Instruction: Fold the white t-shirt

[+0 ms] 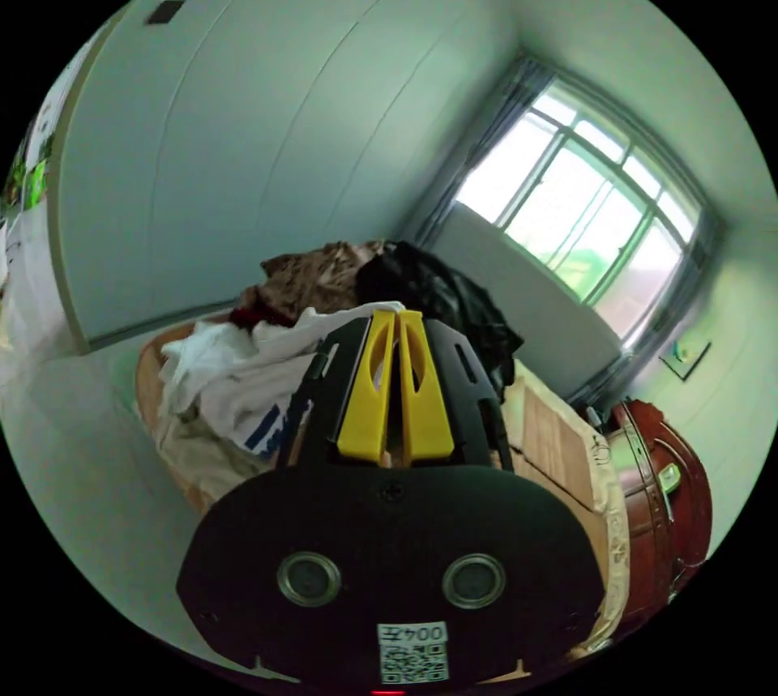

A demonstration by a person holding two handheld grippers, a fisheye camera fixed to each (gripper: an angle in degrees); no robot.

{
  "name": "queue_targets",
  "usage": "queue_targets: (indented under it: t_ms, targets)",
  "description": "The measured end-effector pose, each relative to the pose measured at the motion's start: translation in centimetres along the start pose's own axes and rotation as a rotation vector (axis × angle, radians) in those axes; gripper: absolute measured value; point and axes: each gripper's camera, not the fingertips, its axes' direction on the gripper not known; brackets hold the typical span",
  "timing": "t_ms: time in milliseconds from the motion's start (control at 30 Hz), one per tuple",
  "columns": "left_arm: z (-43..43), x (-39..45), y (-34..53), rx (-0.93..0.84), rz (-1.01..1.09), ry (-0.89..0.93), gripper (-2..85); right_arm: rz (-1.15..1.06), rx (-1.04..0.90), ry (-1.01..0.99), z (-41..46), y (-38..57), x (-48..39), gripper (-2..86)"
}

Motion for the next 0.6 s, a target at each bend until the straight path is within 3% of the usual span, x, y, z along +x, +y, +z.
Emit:
queue_targets:
  t_ms: [133,367,500,600]
  targets:
    - [-5.0,10.3,-2.4,0.021,0.150,0.077,1.3,0.022,-0.002,-0.039,-1.0,1.0,2.1,-0.5]
    - [-19.8,32.8,-2.0,0.255,0.394,0.459,1.4,0.133,-0.022,-0.162,-4.4,4.0,7.4,-0.7]
    - [-24.9,44.2,1.3,0.232,0.480,0.623,1.6,0.149,0.007,-0.204,-8.0,7.2,10.1,-0.7]
    - [-25.5,53.3,9.2,0.120,0.539,0.710,1.8,0.216,-0.023,-0.207,-10.4,9.6,12.5,-0.7]
